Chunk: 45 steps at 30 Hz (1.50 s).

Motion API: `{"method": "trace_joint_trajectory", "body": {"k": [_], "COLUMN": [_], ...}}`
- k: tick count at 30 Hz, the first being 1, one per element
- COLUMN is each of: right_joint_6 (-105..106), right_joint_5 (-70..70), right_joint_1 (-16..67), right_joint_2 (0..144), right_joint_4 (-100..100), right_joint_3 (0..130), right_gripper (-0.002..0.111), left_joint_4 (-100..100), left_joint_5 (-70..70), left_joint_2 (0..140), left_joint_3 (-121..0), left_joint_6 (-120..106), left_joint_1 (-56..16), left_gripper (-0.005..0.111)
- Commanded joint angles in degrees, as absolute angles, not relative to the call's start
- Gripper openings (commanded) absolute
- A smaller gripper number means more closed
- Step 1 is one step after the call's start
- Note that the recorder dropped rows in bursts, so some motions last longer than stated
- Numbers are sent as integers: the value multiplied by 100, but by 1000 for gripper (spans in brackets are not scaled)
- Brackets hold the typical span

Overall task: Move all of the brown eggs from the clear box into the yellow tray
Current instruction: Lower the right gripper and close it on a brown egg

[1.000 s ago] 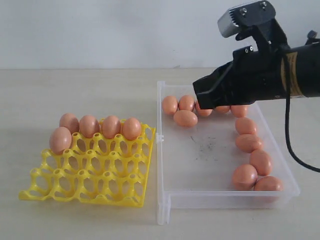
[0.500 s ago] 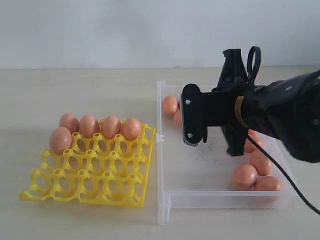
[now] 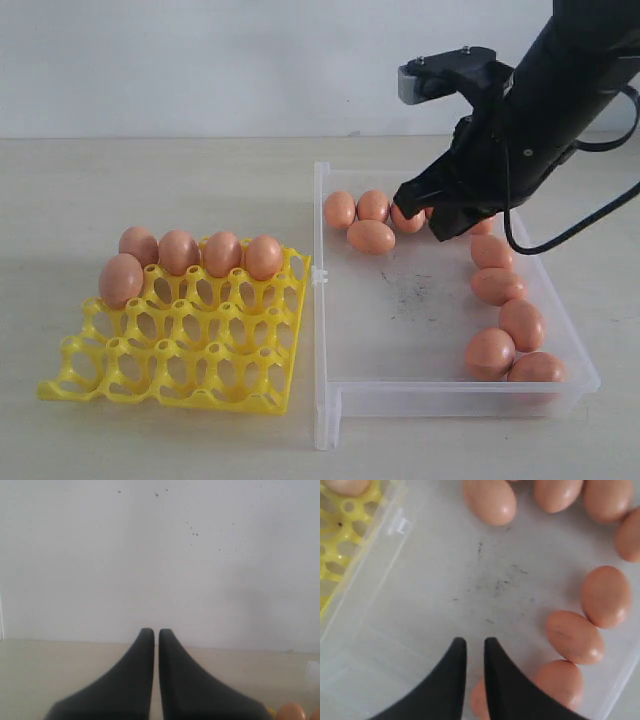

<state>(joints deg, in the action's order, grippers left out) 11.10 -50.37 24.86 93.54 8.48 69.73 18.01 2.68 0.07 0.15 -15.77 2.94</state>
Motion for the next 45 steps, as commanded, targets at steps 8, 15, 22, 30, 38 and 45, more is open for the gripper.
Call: {"method": "trace_joint_trajectory", "body": {"k": [8,15,22,30,38,45], "right_joint_6": [2161,3428,4274,4041,3525,2122], "right_joint_5": [-5738,-4562,-5100,-4910,-4762,-3828], "right_joint_1": [2381,2381,2381,2381,2381,2381], "right_joint_2": [10060,10123,10741,11265,11602,11590], "right_joint_4": [-756,-995,-1306,-1292,-1405,-1374], "right_joint_3": [7063,7063,7063,7063,7063,7063], "right_gripper": [47,47,47,47,45,0], "left_joint_4": [1828,1828,1828,1828,1828,1828], "left_joint_5": [300,300,300,300,300,300], "left_joint_2": [0,0,0,0,0,0], "left_joint_3": [0,0,0,0,0,0], "left_joint_6": [-1597,-1597,-1597,-1597,-1597,-1597], "left_joint_1": [270,270,270,270,270,270], "left_gripper": [4,4,4,4,4,4]}}
